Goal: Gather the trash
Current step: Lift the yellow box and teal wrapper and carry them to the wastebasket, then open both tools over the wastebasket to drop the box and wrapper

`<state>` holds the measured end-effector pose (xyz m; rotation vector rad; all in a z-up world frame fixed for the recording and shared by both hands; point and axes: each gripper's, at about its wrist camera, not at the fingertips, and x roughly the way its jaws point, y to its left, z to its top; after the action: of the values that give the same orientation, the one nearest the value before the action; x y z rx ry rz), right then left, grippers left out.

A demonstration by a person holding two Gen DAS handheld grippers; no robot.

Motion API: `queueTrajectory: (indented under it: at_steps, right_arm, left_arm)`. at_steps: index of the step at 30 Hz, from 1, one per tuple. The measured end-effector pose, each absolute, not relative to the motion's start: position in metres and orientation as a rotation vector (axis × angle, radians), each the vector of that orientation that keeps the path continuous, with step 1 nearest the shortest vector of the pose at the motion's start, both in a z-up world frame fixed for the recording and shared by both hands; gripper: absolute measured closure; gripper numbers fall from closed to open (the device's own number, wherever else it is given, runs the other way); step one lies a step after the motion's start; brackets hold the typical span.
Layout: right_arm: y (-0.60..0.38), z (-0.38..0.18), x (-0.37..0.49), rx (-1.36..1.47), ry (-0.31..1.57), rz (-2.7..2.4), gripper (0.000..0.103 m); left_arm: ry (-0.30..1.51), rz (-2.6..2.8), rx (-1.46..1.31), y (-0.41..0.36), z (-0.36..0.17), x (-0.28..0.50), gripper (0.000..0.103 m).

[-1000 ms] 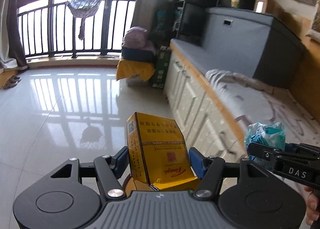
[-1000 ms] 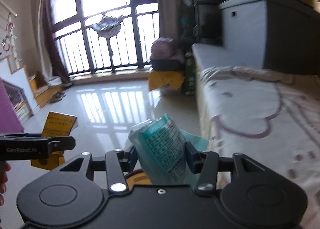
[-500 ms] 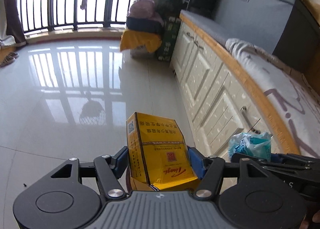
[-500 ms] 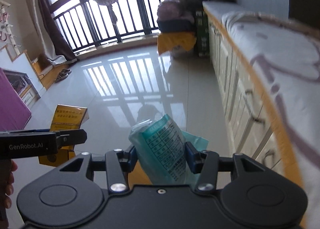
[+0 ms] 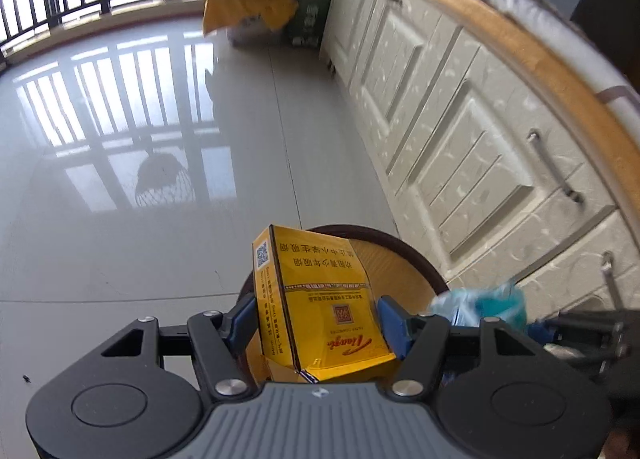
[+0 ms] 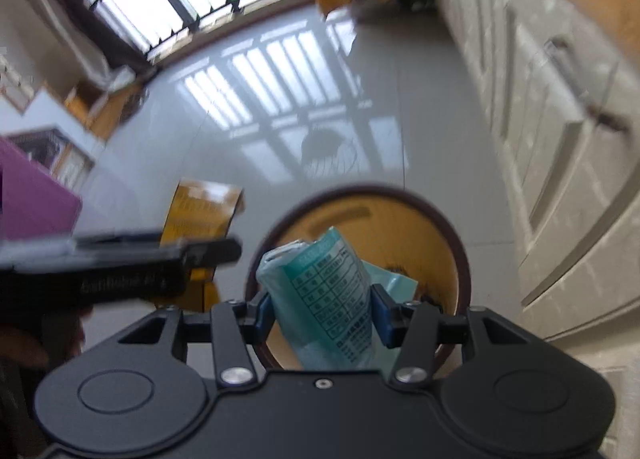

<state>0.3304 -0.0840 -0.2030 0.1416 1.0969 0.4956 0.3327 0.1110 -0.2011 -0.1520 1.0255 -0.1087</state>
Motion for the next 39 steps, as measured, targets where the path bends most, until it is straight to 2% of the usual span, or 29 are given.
queueTrajectory:
  at_steps: [15,20,22,23,24,26,28,30,36,39]
  right_arm:
    - [-0.048,-0.273,0.351,-0.040,1.282,0.668,0.053]
    - [-0.039,-0.287,0.356,-0.036,1.312,0.694,0.053]
    - [-0.035,-0.290,0.358,-0.020,1.319,0.704,0.052]
    - [-0.034,-0.292,0.360,-0.005,1.324,0.705,0.051]
    - [-0.033,-0.294,0.362,0.017,1.330,0.703,0.049]
    - [-0.030,-0.298,0.364,0.074,1.345,0.711,0.042]
    - [-0.031,-0.300,0.365,0.121,1.355,0.723,0.039]
    - [-0.033,-0.299,0.365,0.146,1.369,0.727,0.024]
    - [-0.030,-0.298,0.355,0.078,1.377,0.704,0.001]
    - [-0.028,-0.290,0.350,0.008,1.369,0.689,0.000]
  left_arm:
    - [1.226,-0.081,-0.483,0.112,-0.281,0.381,0.038]
    - [1.262,-0.024,-0.470,0.118,-0.299,0.380,0.036]
    - [1.272,-0.008,-0.458,0.123,-0.301,0.380,0.033]
    - [1.273,0.001,-0.458,0.126,-0.301,0.379,0.025]
    - [1.271,0.010,-0.460,0.129,-0.301,0.379,0.017]
    - [1.268,0.007,-0.458,0.133,-0.299,0.377,0.012]
    - [1.267,-0.003,-0.448,0.133,-0.297,0.376,0.011]
    - [1.264,-0.003,-0.432,0.132,-0.294,0.375,0.011]
    - [1.259,-0.024,-0.395,0.131,-0.286,0.369,0.008]
    - [1.249,-0.033,-0.379,0.132,-0.278,0.362,0.006]
